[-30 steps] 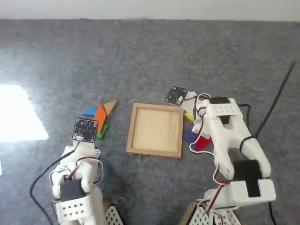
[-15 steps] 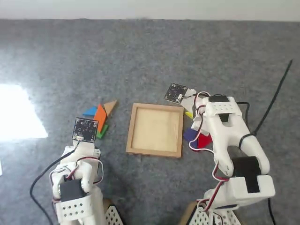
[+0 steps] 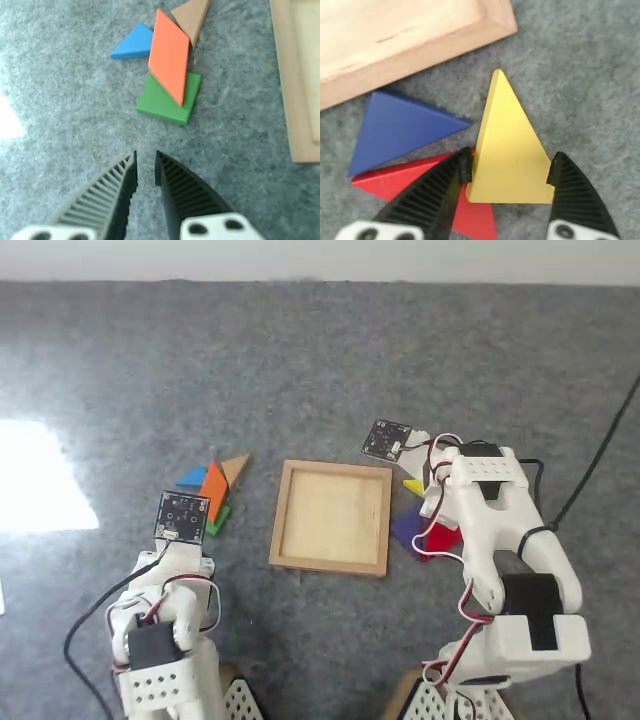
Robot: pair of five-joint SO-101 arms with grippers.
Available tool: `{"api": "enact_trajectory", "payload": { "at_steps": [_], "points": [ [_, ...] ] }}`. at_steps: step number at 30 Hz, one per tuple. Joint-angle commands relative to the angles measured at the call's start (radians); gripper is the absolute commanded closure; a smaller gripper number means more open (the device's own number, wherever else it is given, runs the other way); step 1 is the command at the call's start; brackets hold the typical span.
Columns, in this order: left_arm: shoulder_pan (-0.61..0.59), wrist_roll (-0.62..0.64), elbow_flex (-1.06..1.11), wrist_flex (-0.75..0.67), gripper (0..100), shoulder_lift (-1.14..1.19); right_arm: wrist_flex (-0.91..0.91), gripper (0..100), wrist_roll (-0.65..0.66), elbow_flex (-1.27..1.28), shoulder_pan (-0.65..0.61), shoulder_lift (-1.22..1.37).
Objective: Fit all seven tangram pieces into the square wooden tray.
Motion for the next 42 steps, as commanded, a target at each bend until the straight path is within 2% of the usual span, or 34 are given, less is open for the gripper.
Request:
{"api": "enact_trajectory", "payload": {
  "at_steps": [1, 4, 12, 21, 25, 30, 36, 42],
  "points": [
    [0.002, -0.006, -0.008, 0.005, 94, -0.011, 0.031, 73.6, 0.012, -0.003, 0.024, 0.027],
    [0.002, -0.006, -0.008, 0.005, 94, -0.011, 0.033, 74.6, 0.011, -0.003, 0.024, 0.028],
    [0.002, -0.006, -0.008, 0.005, 94, -0.011, 0.033, 98.6, 0.011, -0.003, 0.021, 0.028],
    [0.002, -0.006, -0.008, 0.005, 94, -0.011, 0.133, 98.5, 0.006, -0.048, 0.033, 0.028],
    [0.002, -0.006, -0.008, 0.005, 94, -0.011, 0.151, 98.3, -0.055, -0.064, 0.061, 0.022],
    [0.002, -0.006, -0.008, 0.005, 94, -0.011, 0.196, 98.3, -0.040, -0.061, 0.016, 0.004],
    [0.002, -0.006, -0.008, 0.005, 94, -0.011, 0.269, 98.3, -0.043, -0.015, -0.030, -0.154],
    [0.002, -0.006, -0.008, 0.005, 94, -0.011, 0.328, 98.2, -0.092, 0.011, 0.019, -0.369]
  ]
}}
